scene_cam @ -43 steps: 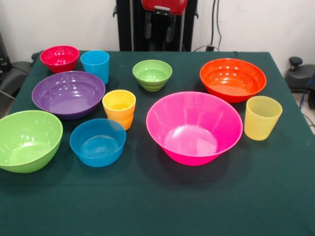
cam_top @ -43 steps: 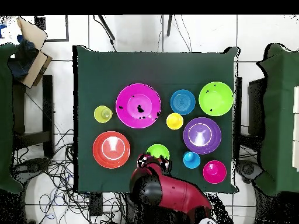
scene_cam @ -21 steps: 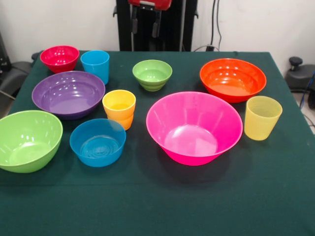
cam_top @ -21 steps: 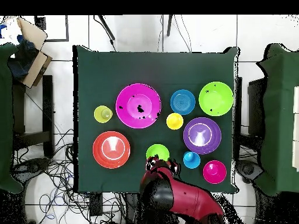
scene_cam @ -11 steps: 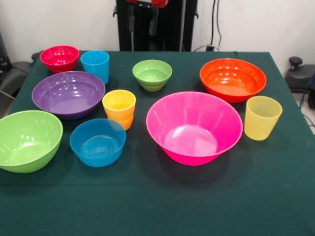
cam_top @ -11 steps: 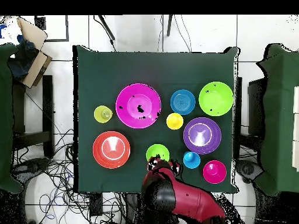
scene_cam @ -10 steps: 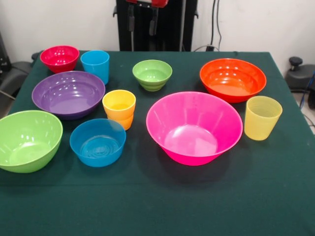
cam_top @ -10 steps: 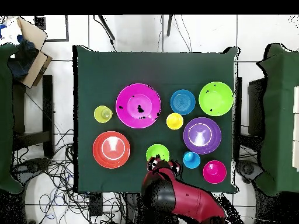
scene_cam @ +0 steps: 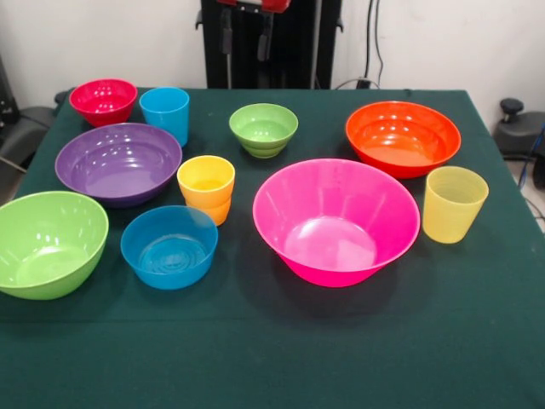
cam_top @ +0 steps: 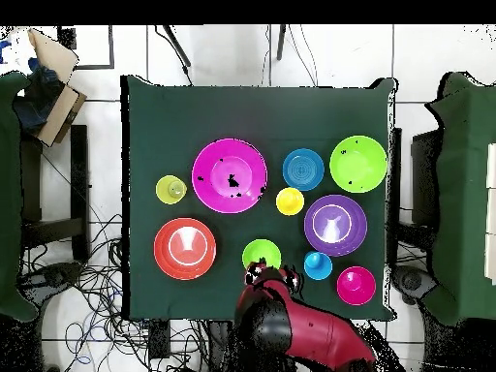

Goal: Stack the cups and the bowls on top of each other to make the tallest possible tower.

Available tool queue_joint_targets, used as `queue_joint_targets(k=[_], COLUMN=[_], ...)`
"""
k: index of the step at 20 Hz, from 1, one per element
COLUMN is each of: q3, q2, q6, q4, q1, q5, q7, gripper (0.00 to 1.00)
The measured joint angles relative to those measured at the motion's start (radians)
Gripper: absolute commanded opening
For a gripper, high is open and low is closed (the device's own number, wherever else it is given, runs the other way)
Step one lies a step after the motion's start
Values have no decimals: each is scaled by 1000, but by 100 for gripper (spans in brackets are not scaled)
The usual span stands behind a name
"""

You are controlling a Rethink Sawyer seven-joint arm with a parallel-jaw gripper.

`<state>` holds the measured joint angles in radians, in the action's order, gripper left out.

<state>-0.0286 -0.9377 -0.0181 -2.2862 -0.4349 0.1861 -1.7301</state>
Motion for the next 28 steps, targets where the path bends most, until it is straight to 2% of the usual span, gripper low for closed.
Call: queue_joint_targets(k=[11,28], q3=[20,34], q2=[6,2], q6=[0,0], q4=[-13,-21], q1=[-64,-75], q5=[39,58], q7=[0,0], gripper=[100,100])
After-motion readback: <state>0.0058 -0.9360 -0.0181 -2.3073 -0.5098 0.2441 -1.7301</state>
